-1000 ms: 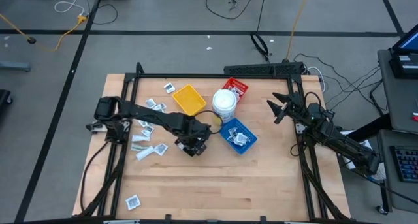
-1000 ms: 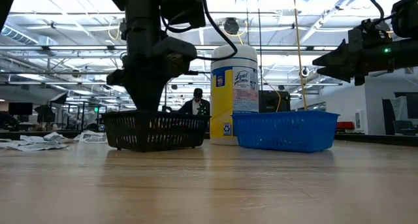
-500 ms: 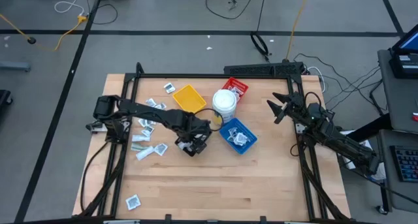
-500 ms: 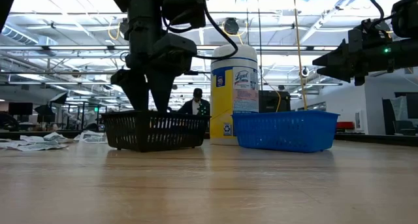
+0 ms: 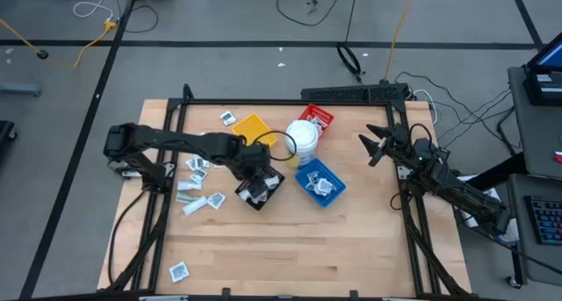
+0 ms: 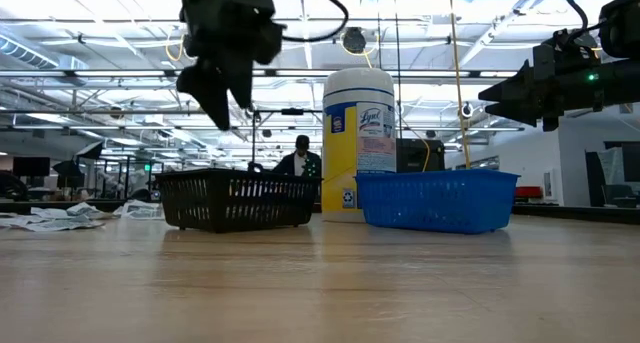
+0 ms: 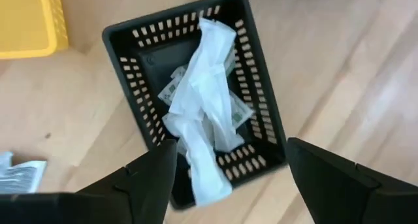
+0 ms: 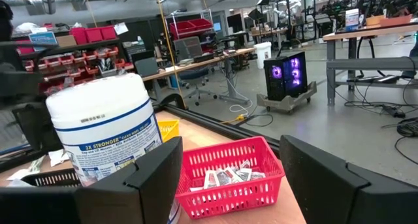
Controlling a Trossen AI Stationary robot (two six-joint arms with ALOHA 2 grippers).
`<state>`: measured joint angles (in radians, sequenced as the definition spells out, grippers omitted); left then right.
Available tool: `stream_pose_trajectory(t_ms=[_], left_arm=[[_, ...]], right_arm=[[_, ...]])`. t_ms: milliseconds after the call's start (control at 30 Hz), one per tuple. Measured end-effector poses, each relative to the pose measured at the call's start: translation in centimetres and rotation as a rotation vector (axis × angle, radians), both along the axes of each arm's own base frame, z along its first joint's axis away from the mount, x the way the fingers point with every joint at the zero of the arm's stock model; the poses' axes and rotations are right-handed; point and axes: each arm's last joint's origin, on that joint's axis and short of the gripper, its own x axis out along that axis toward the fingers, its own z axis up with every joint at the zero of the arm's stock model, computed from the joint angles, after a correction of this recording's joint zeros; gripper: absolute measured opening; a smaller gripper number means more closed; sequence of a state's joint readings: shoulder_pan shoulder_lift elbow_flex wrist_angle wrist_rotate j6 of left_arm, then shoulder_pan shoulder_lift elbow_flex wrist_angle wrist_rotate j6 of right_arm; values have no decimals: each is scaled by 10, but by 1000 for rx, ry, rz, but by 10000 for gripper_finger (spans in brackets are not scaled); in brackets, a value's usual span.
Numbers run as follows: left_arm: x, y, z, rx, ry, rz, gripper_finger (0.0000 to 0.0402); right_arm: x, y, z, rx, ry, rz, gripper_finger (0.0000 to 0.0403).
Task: Pick & Place First Aid Supplies
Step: Put the bandage pack into the black bin
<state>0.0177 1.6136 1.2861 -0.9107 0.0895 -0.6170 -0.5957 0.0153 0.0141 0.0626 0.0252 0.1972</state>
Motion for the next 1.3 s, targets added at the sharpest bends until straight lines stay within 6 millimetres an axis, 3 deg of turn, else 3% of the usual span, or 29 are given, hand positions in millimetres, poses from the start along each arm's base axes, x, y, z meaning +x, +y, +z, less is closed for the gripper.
stream_pose_trajectory(t_ms=[167, 300, 700, 867, 1100, 1300], left_arm=[[-13, 2, 11, 17, 6, -91, 296], [-33, -4, 7, 0, 30, -127, 296], [-124, -35, -30, -96, 142, -59, 296], [-153, -42, -44, -146, 181, 0, 296], [-176, -48, -66, -173, 251, 42, 296], [-180, -51, -92, -132, 332, 56, 296]], right_arm=[[0, 0, 0, 0, 0, 0, 254], [0, 0, 0, 0, 0, 0, 254], [0, 0, 0, 0, 0, 0, 254], [0, 0, 0, 0, 0, 0, 254], [0, 0, 0, 0, 0, 0, 254], [0, 0, 0, 0, 0, 0, 254]])
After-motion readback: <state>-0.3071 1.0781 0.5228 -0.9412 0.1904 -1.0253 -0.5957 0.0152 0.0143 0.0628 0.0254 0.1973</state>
